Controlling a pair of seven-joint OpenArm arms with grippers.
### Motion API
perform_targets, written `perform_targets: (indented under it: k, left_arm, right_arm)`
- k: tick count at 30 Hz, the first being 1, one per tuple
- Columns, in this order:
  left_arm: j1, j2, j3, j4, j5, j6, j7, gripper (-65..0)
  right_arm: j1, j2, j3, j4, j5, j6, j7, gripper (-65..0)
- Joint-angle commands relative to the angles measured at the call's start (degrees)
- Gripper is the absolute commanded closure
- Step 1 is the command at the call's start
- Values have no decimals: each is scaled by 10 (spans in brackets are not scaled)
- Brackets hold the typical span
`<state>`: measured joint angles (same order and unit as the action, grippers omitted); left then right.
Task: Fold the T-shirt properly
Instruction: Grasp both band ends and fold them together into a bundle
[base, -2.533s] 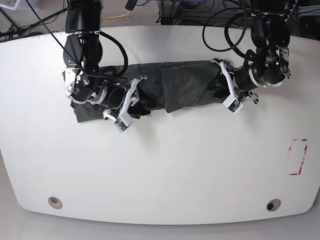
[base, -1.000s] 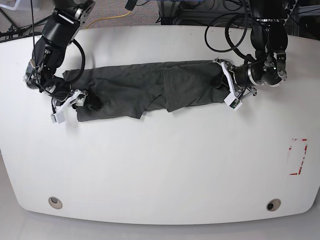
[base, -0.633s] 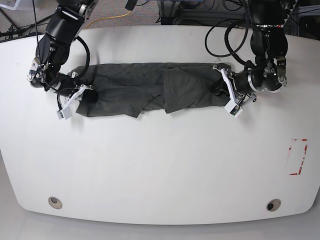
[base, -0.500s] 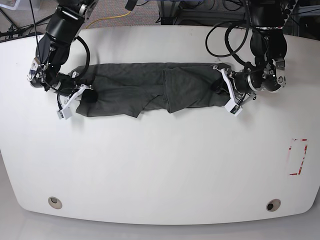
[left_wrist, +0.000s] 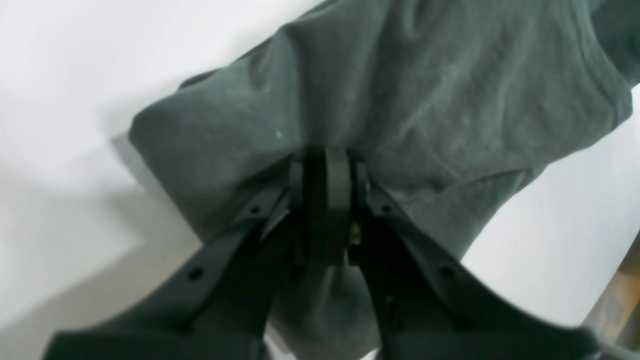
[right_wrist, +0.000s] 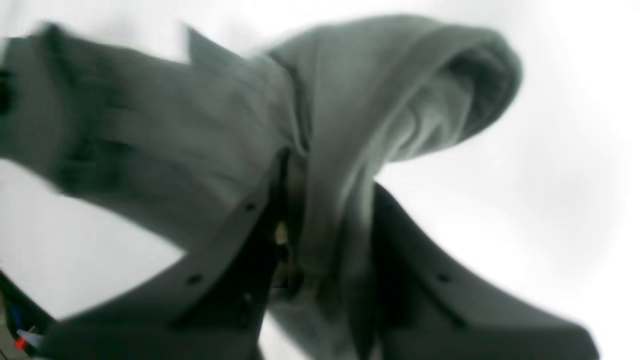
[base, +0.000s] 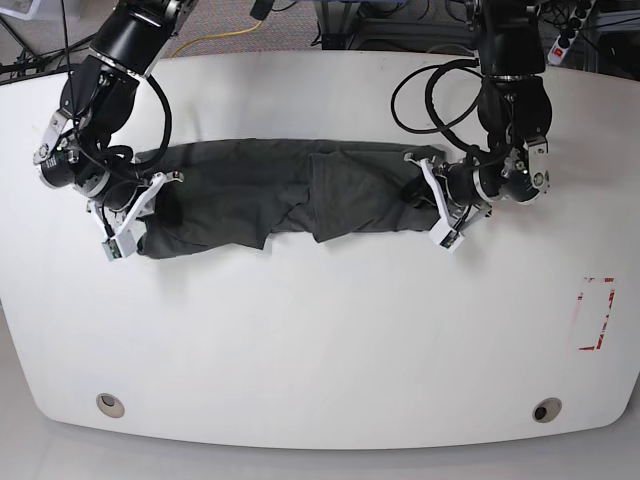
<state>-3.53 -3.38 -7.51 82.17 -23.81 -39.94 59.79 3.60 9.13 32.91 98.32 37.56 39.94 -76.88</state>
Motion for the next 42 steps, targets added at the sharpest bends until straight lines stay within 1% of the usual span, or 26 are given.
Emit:
perform_targets:
  k: [1, 5, 7, 9, 12, 17, 22, 26, 30, 31, 33, 35, 37, 39, 40, 42]
  left_arm:
    - [-8, 17, 2, -14, 36, 0, 11, -36]
    - [-13, 40, 2, -27, 63, -1, 4, -36]
    - [-13, 49, 2, -27, 70, -1, -10, -36]
    - [-11, 52, 2, -27, 69, -1, -21, -36]
    - [-9, 53, 2, -31, 67, -1, -23, -36]
    - [-8, 53, 2, -31, 66, -1, -23, -36]
    - [-2, 53, 1, -30, 66, -1, -24, -36]
    - [-2, 53, 1, -29, 65, -1, -24, -36]
    - [-2, 53, 1, -27, 65, -1, -24, -36]
    - [-2, 53, 1, -27, 65, -1, -24, -36]
    - [-2, 53, 0, -27, 65, -1, -24, -36]
    - [-2, 53, 0, -28, 65, -1, -24, -36]
    - [-2, 53, 0, -29, 65, -1, -24, -36]
    - [-2, 53, 0, -29, 65, -1, -25, -38]
    - [-2, 53, -1, -27, 65, -1, -25, -38]
    - [-2, 53, -2, -27, 65, -1, -25, -38]
  right_arm:
    - [10, -1, -1, 41, 55, 1, 4, 0]
    - [10, -17, -46, 54, 121, 1, 4, 0]
    - [13, -30, -65, 54, 142, 1, 4, 0]
    - [14, -52, -78, 50, 157, 1, 5, 0]
    - [15, -87, -105, 49, 155, 1, 8, 0]
    - [14, -121, -140, 48, 154, 1, 41, 0]
    - [13, -142, -169, 43, 155, 1, 69, 0]
    - [15, -144, -193, 5, 155, 1, 78, 0]
    - [14, -140, -218, -32, 155, -3, 114, -6]
    - [13, -138, -223, -36, 155, -3, 122, -32]
    - [10, -130, -234, -50, 158, -3, 141, -135]
    - [10, -129, -243, -56, 158, -3, 149, -219]
    - [11, -132, -261, -56, 154, -3, 156, -335]
    - [11, -132, -280, -56, 154, -11, 164, -422]
    - [12, -132, -296, -56, 154, -22, 171, -477]
    - [13, -129, -315, -56, 154, -41, 178, -545]
